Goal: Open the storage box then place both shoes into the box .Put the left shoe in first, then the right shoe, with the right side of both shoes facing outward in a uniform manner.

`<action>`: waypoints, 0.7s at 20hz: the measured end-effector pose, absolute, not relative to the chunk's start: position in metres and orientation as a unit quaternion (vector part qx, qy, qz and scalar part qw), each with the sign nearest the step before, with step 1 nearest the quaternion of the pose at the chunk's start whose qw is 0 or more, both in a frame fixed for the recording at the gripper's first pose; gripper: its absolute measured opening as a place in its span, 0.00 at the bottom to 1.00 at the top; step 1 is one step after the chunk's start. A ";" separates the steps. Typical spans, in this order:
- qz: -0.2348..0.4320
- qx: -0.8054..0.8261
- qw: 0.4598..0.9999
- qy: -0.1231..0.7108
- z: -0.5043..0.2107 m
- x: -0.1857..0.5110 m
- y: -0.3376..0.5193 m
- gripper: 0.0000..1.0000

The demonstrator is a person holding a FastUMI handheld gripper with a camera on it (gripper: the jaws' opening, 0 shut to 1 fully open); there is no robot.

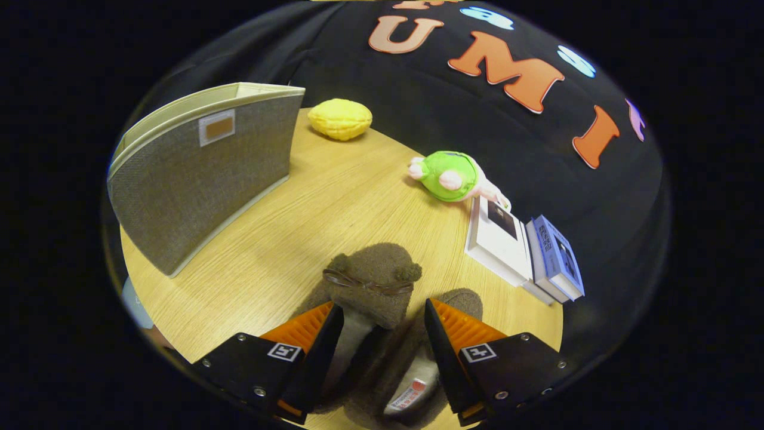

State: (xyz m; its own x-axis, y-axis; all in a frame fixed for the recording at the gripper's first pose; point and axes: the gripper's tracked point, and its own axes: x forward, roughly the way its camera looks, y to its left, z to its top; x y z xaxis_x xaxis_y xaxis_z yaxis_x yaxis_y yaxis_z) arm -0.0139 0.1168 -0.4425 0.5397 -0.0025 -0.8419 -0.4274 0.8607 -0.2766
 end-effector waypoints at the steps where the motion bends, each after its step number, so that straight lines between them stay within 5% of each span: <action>1: 0.121 -0.225 0.847 0.467 -0.444 -0.010 0.115 0.82; 6: 0.105 -0.150 0.838 0.514 -0.463 -0.010 0.121 0.64; 12: 0.052 -0.113 0.830 0.544 -0.475 -0.005 0.107 0.30; 14: 0.048 -0.095 0.831 0.545 -0.473 -0.002 0.107 0.12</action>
State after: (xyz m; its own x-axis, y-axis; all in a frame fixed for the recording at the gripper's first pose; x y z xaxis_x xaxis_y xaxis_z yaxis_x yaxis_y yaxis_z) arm -0.0025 0.1065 -0.4732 0.4008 -0.0242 -0.9159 -0.1833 0.9773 -0.1060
